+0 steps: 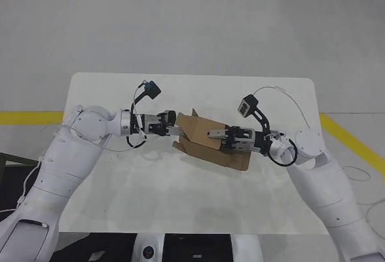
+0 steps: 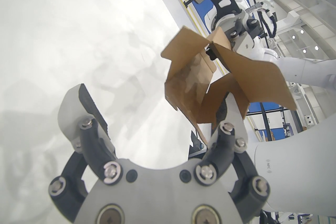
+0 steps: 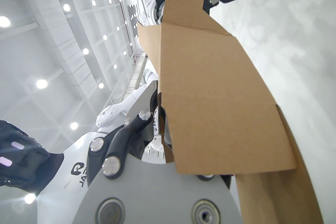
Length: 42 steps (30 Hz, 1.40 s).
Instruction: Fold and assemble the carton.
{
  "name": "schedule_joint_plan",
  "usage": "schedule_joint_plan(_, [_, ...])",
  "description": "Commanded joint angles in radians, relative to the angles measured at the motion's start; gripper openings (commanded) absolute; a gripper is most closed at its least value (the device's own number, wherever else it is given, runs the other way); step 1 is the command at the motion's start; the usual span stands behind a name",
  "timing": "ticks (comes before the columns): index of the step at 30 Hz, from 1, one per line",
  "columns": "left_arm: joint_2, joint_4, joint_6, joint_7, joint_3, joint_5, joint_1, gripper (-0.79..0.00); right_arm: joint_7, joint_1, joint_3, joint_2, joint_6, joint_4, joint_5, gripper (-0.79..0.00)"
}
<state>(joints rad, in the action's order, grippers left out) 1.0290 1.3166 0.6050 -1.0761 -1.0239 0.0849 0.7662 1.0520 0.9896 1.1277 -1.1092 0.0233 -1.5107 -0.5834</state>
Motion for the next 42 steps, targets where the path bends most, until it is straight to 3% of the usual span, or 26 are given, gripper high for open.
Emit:
schedule_joint_plan(1, [0.0,0.0,0.0,-0.001,0.003,0.001,0.0,0.0,-0.026,0.004,0.012,0.001,-0.006,0.002,-0.001,-0.785])
schedule_joint_plan(9, [-0.001,0.008,0.001,-0.016,0.012,0.008,0.005,0.0,-0.075,0.015,0.045,0.004,-0.021,0.0,0.01,-0.785])
schedule_joint_plan(24, [0.009,0.017,0.001,-0.018,0.055,0.027,-0.011,0.0,-0.136,-0.003,0.003,-0.011,-0.04,-0.021,0.033,-0.785])
schedule_joint_plan(42, [-0.015,0.008,-0.009,-0.01,-0.02,0.02,0.02,0.0,-0.013,0.055,0.122,0.014,-0.074,-0.057,-0.005,-0.785])
